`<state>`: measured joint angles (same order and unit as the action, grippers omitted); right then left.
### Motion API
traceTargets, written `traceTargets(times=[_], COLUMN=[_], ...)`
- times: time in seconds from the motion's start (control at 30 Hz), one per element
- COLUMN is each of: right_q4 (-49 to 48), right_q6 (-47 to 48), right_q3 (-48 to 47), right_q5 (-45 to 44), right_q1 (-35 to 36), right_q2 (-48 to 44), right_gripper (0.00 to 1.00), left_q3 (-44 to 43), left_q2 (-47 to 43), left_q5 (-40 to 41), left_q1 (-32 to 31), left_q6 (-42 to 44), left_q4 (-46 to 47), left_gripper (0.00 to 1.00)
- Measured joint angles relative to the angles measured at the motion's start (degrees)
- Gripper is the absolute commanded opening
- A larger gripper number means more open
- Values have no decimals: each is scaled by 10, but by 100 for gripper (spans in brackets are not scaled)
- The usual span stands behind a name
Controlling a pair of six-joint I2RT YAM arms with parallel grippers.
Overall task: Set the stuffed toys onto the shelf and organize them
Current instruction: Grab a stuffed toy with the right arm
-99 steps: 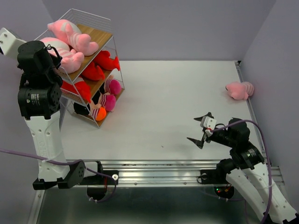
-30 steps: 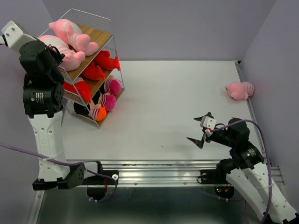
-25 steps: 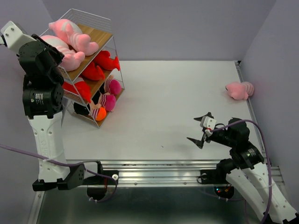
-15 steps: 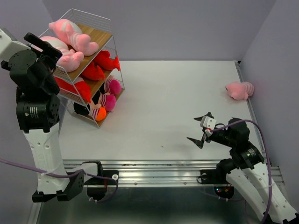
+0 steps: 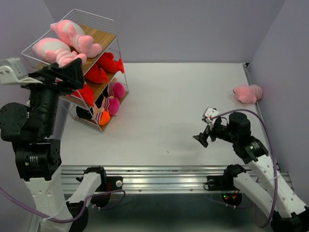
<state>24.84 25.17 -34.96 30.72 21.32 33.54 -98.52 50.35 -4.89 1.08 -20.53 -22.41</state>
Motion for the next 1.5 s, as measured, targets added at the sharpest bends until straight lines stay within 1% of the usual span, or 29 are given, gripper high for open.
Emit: traceTargets(times=[0.1,0.23,0.3,0.37,0.43,0.5,0.6,0.7,0.77,0.93,1.1,1.2,1.37,1.47,1.5], right_q4=[28,61,65,76,82,96,108,125,137,138,99,77,20,-20,-34], right_q6=[-23,-68,-86,-106,-118,-120,-106,-59,-12,62,133,162,189,202,205], right_q3=[-60,-180,-216,-249,-272,-291,-307,-323,-341,-394,-421,-446,-477,-482,-483], right_q5=[-45,-109,-128,-145,-155,-167,-189,-222,-244,-275,-315,-336,-373,-404,-414], right_q1=[0,-11,-23,-50,-90,-131,-177,-208,-227,-276,-313,-322,-321,-321,-321], right_q2=[74,186,217,250,278,303,334,367,393,462,555,634,741,784,794], right_gripper=[100,100,100,100,100,100,100,100,100,100,100,100,100,100,97], left_q3=[48,115,140,167,187,206,228,255,276,327,360,374,416,452,466], left_q2=[-16,-28,-29,-31,-34,-37,-38,-45,-46,-44,-21,0,16,16,15], left_q5=[-106,-189,-217,-230,-229,-226,-205,-172,-145,-82,8,62,115,142,152], left_q1=[-18,-54,-69,-98,-121,-168,-238,-299,-334,-427,-522,-575,-630,-654,-661], left_q6=[-10,-25,-31,-36,-38,-38,-37,-35,-35,-39,-42,-47,-60,-69,-72], left_q4=[25,43,43,52,53,54,58,61,63,73,75,76,111,132,139], left_gripper=[99,99,99,99,99,99,99,99,99,99,99,99,99,99,99])
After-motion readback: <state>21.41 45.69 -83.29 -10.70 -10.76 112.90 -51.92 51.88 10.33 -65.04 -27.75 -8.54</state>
